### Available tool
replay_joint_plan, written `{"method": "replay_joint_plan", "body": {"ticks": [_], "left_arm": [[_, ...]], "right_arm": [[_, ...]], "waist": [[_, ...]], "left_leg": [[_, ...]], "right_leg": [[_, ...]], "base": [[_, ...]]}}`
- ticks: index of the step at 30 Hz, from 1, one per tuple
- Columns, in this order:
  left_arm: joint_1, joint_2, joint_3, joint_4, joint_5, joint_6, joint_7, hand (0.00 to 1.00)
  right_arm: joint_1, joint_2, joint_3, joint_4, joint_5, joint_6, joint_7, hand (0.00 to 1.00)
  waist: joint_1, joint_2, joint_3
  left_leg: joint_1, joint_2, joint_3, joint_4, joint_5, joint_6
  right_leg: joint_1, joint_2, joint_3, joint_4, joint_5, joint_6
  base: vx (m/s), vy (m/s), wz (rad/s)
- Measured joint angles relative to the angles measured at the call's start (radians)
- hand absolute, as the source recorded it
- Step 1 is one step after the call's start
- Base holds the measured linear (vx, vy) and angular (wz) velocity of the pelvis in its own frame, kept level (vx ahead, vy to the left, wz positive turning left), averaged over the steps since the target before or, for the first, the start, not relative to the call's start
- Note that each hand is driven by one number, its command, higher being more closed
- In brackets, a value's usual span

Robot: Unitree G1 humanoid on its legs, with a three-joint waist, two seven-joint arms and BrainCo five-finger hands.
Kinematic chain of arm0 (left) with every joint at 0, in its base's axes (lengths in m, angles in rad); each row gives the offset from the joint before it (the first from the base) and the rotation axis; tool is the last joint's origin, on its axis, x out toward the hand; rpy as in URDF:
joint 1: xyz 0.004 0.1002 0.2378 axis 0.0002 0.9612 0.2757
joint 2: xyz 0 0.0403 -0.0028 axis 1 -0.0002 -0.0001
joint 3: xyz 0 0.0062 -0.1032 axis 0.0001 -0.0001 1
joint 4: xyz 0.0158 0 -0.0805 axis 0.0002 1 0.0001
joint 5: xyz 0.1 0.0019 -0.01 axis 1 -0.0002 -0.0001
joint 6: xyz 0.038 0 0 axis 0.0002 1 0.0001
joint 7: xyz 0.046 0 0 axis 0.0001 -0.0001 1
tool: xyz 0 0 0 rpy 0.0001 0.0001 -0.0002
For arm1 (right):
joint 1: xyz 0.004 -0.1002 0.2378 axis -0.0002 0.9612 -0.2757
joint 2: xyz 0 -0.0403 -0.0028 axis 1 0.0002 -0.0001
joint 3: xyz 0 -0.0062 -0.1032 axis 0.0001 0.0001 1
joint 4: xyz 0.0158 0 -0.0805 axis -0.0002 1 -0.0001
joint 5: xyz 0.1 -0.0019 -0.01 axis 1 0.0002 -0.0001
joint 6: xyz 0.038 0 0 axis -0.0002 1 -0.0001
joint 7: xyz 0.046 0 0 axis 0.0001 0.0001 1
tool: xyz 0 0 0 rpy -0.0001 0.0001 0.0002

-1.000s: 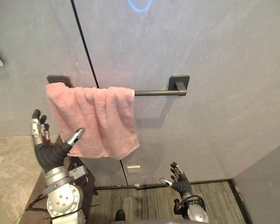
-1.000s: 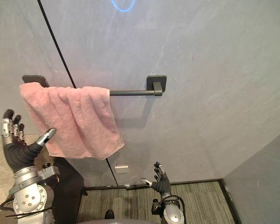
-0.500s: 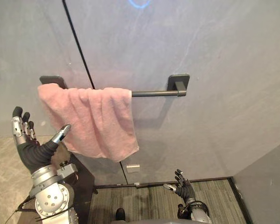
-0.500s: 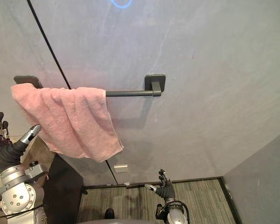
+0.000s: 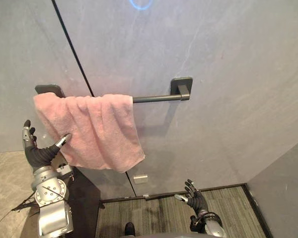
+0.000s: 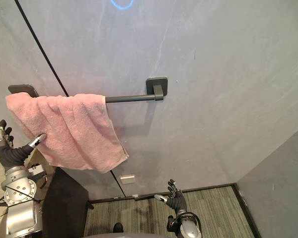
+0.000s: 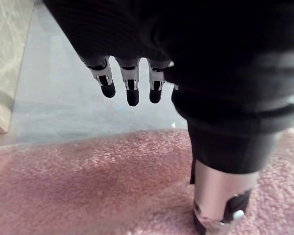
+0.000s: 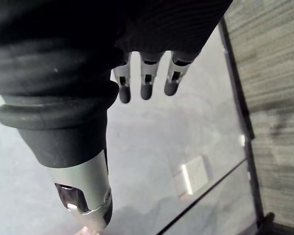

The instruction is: Organize washtable

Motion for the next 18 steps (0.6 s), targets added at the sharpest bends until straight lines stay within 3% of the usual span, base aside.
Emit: {"method": "replay_joint_plan", "body": {"ticks": [5, 8, 12, 18], "left_arm": [[0.0, 0.0, -0.004, 0.02, -0.024, 0.003, -0.01, 0.0], [0.0, 0.0, -0.006, 0.042, -0.104, 0.0, -0.058, 0.0], [0.001, 0.0, -0.019, 0.055, -0.195, -0.007, -0.114, 0.0], [0.007, 0.008, -0.02, 0.071, -0.279, -0.014, -0.117, 0.0]], "right_arm": [[0.019, 0.0, 0.008, -0.003, 0.0, 0.0, 0.011, 0.0], [0.029, -0.001, 0.008, -0.009, 0.001, 0.0, 0.011, 0.0], [0.028, -0.001, 0.005, -0.018, 0.054, 0.001, 0.011, 0.0], [0.053, 0.001, -0.006, -0.169, 0.184, -0.005, 0.01, 0.0]], "waist": [[-0.002, -0.003, -0.002], [-0.002, 0.001, -0.001], [-0.003, 0.007, -0.001], [-0.003, 0.011, 0.0]], "left_leg": [[-0.002, 0.0, 0.003, 0.0, 0.0, 0.0], [-0.002, 0.0, 0.002, 0.0, 0.0, 0.0], [-0.011, 0.001, 0.003, 0.0, -0.001, 0.002], [-0.02, 0.001, 0.007, 0.0, 0.0, 0.0]], "right_leg": [[-0.003, -0.001, 0.005, 0.0, 0.003, -0.002], [-0.003, 0.0, 0.01, 0.0, 0.003, -0.002], [-0.01, 0.0, 0.008, -0.001, 0.004, -0.001], [-0.021, 0.0, 0.013, -0.003, 0.007, 0.0]], "base": [[0.01, -0.004, -0.03], [0.0, 0.0, 0.0], [0.0, 0.0, 0.0], [0.0, -0.002, -0.01]]}}
